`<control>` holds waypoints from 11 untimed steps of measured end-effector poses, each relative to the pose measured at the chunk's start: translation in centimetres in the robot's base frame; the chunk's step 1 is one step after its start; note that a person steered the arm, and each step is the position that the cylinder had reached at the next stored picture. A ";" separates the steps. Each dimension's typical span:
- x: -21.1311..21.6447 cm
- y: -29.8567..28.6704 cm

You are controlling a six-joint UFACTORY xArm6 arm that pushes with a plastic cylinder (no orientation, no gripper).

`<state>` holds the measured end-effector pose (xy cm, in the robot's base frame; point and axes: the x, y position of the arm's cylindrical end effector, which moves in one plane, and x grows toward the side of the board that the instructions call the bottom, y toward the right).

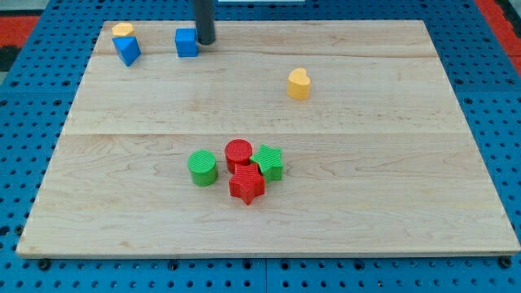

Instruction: Move the yellow heart below the blue triangle

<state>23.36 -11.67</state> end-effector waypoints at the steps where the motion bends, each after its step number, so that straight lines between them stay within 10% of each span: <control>1: 0.6 0.3; 4: 12.0 30.6; 7: 4.5 7.7; 8: 5.3 15.5; 11: 10.3 8.4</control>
<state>33.67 -3.24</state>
